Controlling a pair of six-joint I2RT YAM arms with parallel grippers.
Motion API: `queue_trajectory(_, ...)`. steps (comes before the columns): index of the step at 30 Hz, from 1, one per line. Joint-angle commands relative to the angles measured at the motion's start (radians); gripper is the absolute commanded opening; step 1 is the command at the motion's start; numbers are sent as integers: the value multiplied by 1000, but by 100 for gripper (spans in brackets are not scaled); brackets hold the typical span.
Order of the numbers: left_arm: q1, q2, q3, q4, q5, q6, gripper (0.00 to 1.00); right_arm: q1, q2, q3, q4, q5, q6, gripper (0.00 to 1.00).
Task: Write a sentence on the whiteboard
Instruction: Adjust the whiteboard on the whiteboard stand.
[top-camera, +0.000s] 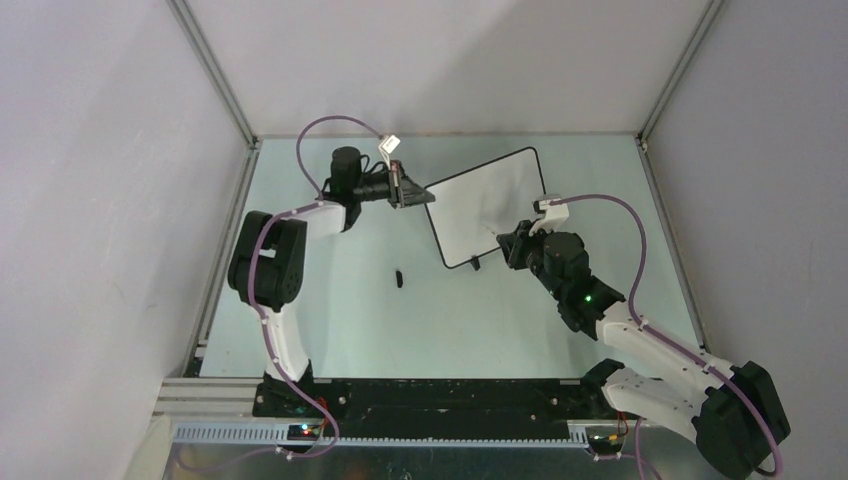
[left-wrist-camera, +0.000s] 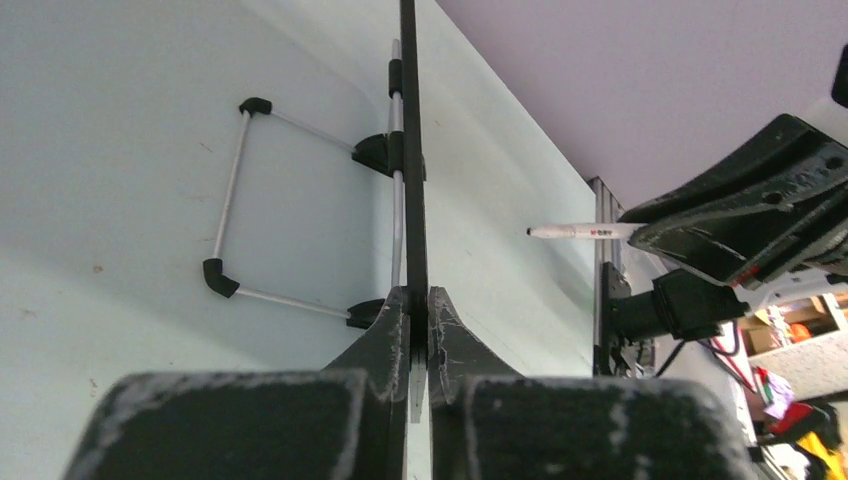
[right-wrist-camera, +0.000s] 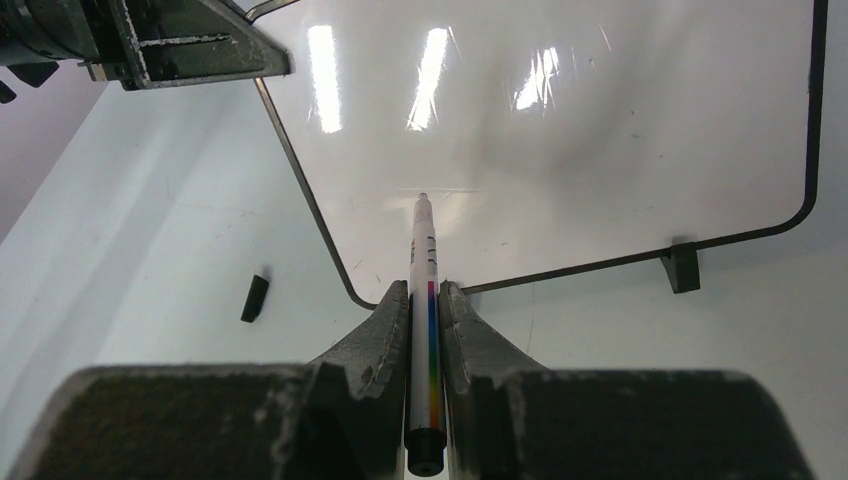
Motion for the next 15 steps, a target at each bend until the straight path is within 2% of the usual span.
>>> queue_trajectory(1,5,-33,-24,-70,175,41,0,-1,-8,-1,40,3,5,0)
queue_trajectory(8,69,-110,-70,-82,209,39,0,-1,-36,-1,29,24,11,0)
queue_trajectory(12,77,-116,-47,-223,171,142,0,-1,-70,-7,26,58,15,0)
queue_trajectory(15,54,-111,0,-349,135,224,0,-12,-116,-10,20,140,20,0)
